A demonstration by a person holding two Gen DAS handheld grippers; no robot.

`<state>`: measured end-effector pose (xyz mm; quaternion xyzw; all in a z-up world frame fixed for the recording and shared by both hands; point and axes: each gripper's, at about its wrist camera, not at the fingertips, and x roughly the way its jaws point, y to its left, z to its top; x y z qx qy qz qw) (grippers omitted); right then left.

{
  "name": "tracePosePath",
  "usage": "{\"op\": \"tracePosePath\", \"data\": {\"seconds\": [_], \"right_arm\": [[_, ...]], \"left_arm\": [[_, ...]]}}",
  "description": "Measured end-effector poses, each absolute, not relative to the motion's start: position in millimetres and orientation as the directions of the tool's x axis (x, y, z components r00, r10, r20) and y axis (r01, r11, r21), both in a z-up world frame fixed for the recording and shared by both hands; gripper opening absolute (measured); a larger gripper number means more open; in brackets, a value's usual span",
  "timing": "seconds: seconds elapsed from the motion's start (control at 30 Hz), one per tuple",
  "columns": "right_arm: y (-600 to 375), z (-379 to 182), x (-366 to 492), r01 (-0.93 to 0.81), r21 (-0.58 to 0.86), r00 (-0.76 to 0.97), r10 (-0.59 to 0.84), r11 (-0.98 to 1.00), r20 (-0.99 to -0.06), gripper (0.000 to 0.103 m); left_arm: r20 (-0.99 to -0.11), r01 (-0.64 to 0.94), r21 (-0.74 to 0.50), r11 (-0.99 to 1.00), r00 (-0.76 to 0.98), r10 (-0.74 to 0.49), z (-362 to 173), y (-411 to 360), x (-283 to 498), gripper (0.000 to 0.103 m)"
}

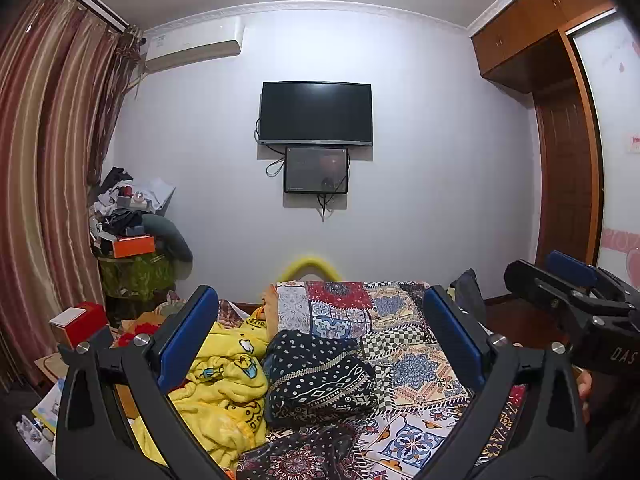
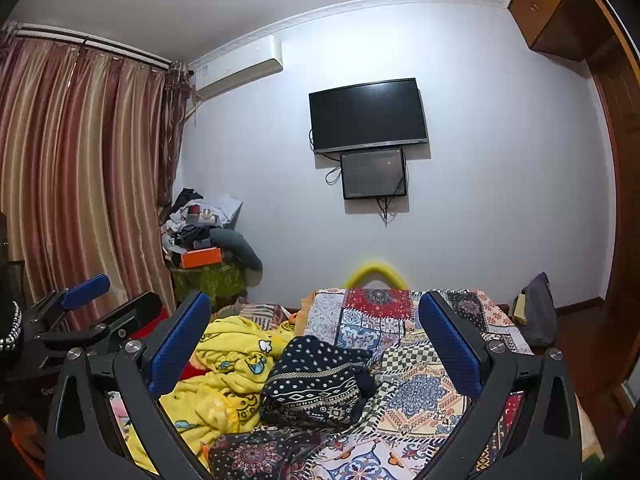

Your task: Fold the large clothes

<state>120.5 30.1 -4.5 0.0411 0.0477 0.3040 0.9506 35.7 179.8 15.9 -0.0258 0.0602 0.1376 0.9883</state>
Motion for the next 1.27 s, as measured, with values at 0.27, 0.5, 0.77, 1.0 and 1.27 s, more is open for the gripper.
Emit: {"op": "tracePosePath", "data": {"seconds": [0.27, 0.5, 0.77, 1.0, 1.27], "right_arm": [[24, -4, 124, -0.569, 0.123, 0.812, 0.580, 0.813, -0.073, 0.103], [21, -2, 126, -0.563, 0.129, 0.815, 0.574, 0.816, -0.072, 0.103], [17, -3, 130, -0.554, 0.141, 0.821, 0.566, 0.821, -0.074, 0.103], [16, -3, 131, -0.546, 0.145, 0.826, 0.559, 0.825, -0.072, 0.103], [16, -3, 131, -0.546, 0.147, 0.826, 0.560, 0.825, -0.071, 0.103]], "left_arm": [[-0.136, -0.263, -0.032, 0.964, 0.957, 0.257, 14, 180, 41, 0.103], [-0.148, -0.244, -0.043, 0.969, 0.960, 0.236, 13, 183, 46, 0.103], [-0.163, -0.215, -0.046, 0.976, 0.965, 0.205, 11, 184, 50, 0.103], [-0.161, -0.203, -0.044, 0.978, 0.968, 0.194, 11, 182, 51, 0.103], [-0.158, -0.199, -0.038, 0.979, 0.969, 0.191, 11, 180, 51, 0.103]]}}
